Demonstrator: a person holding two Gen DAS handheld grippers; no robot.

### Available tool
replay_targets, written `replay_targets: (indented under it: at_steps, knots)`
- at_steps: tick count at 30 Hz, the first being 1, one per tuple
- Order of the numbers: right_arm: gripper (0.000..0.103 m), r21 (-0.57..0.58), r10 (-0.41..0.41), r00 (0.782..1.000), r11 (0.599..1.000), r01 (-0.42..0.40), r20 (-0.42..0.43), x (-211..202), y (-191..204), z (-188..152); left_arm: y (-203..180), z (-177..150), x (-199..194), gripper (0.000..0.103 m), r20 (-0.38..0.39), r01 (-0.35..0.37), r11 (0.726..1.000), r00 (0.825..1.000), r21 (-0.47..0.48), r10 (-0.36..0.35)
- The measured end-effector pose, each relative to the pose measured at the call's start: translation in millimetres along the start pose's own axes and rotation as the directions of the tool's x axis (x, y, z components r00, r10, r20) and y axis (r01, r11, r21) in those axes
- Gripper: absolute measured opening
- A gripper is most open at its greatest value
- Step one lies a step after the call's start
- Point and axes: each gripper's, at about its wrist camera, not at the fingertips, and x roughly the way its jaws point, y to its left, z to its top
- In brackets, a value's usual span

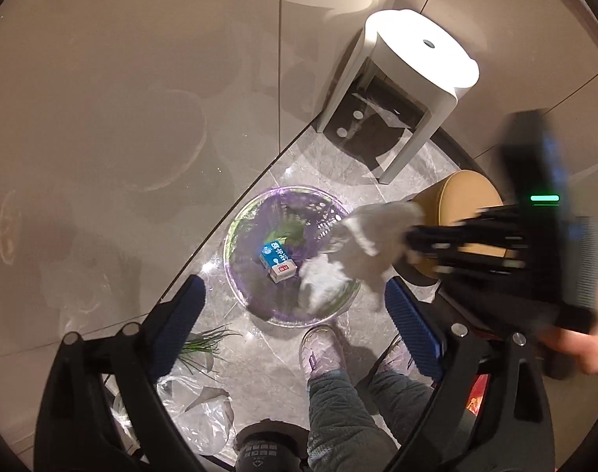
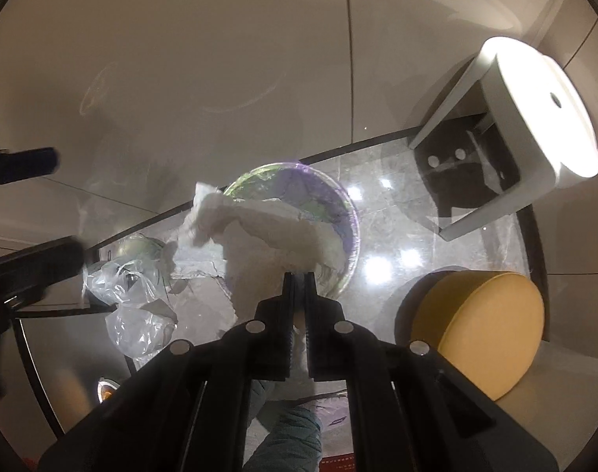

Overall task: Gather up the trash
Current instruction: 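Open the left tool over the basket while the right tool drops the tissue, then return both open tools to the table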

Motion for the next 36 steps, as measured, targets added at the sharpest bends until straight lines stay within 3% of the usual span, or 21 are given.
replay_targets:
  at_steps: [7,9,10,11,13,16,20,23,26,28,30,33,36]
  knots:
    - [0.008,0.021,0.028,0.992,0.999,-0.026,-0.120,144,11,18,4,-8,0,0.089,-0.001,-0.036,0.999,0.999,-0.034,0.036]
    - [0.030,0.033,0.021,0.984,0.999,-0.016,-0.175,173,15,21,3,-7,0,0.089,0.001,-0.043,0.998,0.999,-0.037,0.043]
    - [0.060,0.045,0.008,0.980,0.999,0.001,-0.198,182,16,23,2,-8,-2,0.089,0.005,-0.046,0.998,0.999,-0.037,0.046]
    - [0.070,0.048,-0.011,0.981,0.999,0.021,-0.194,181,18,24,0,-7,-4,0.089,0.008,-0.048,0.998,0.999,-0.036,0.048]
    - [0.075,0.058,-0.018,0.985,0.998,0.028,-0.170,163,19,24,-4,-4,-12,0.089,0.016,-0.052,0.998,0.999,-0.024,0.052]
    - [0.082,0.093,-0.015,0.997,0.995,0.021,-0.071,107,10,19,-13,1,-35,0.089,0.038,-0.044,0.999,0.998,0.004,0.044]
    - [0.082,0.173,-0.056,0.995,0.984,0.041,0.082,-7,-13,-1,-35,12,-83,0.089,0.083,-0.020,0.998,0.996,0.053,0.016]
    - [0.083,0.265,-0.134,0.971,0.961,0.079,0.196,-113,-28,-30,-61,20,-128,0.089,0.129,0.000,0.994,0.992,0.107,-0.014]
    - [0.094,0.356,-0.267,0.918,0.922,0.155,0.294,-218,-37,-71,-94,28,-178,0.089,0.184,-0.008,0.983,0.983,0.184,-0.027]
    - [0.101,0.415,-0.378,0.858,0.883,0.220,0.349,-288,-39,-107,-122,32,-210,0.089,0.217,0.002,0.969,0.975,0.246,-0.057]
    - [0.101,0.478,-0.486,0.788,0.832,0.283,0.378,-352,-41,-145,-152,36,-240,0.089,0.243,0.023,0.951,0.965,0.308,-0.102]
    - [0.101,0.582,-0.607,0.695,0.745,0.327,0.386,-430,-45,-203,-206,34,-282,0.089,0.273,0.061,0.904,0.943,0.423,-0.191]
    - [0.101,0.706,-0.708,0.599,0.636,0.312,0.373,-493,-53,-270,-266,28,-314,0.092,0.285,0.088,0.828,0.914,0.554,-0.288]
